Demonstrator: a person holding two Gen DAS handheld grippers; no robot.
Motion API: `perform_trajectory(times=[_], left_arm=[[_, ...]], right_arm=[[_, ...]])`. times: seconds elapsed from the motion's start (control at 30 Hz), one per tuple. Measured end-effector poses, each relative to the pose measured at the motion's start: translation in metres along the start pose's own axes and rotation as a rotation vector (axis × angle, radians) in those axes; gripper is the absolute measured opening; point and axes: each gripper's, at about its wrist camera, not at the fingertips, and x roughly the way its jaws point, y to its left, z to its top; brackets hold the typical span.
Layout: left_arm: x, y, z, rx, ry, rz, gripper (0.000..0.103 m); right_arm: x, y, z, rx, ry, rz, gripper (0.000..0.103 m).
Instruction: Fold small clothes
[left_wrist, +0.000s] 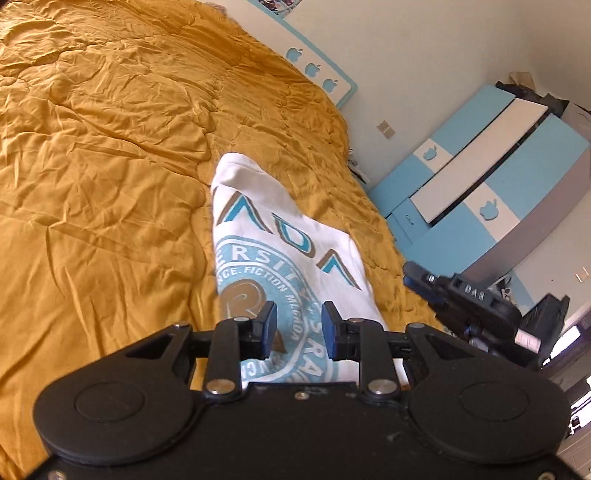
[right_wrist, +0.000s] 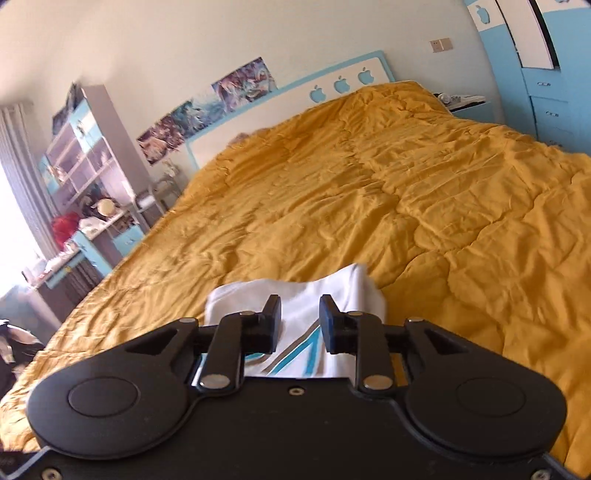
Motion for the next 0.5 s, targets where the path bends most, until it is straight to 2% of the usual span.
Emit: perform_trajectory(times=[0.1,0.2,0.27,0.3,0.33,0.5], left_arm=[[0.009,-0.01,-0.011,0.018,0.053,-0.044,0.028],[0.024,-0.009,-0.027,0.046,0.119,0.033,0.028],[0.03,0.002,-0.036,0.03,0.141,0.046,0.03],[0.032,0.008,-0.04,0.019,0.143,0.042,0.031],[0.033,0.012,-0.041,0.008,0.145,0.035,0.03],[0.021,0.008,-0.026,0.028,0.154,-0.01,0.029]], right_arm=[[-0.022,0.016,-0.037,0.015,0.03,0.003,0.025],[-0.023,0.008,-0.061,0.034,0.088,-0.058,0.025],[-0.022,-0.006,-0.071,0.059,0.101,-0.117,0.021],[-0.022,-0.013,-0.073,0.059,0.099,-0.13,0.009],[-0.022,-0.02,-0.074,0.069,0.104,-0.134,0.005],[-0.023,-0.021,-0.068,0.025,0.136,-0.123,0.005]])
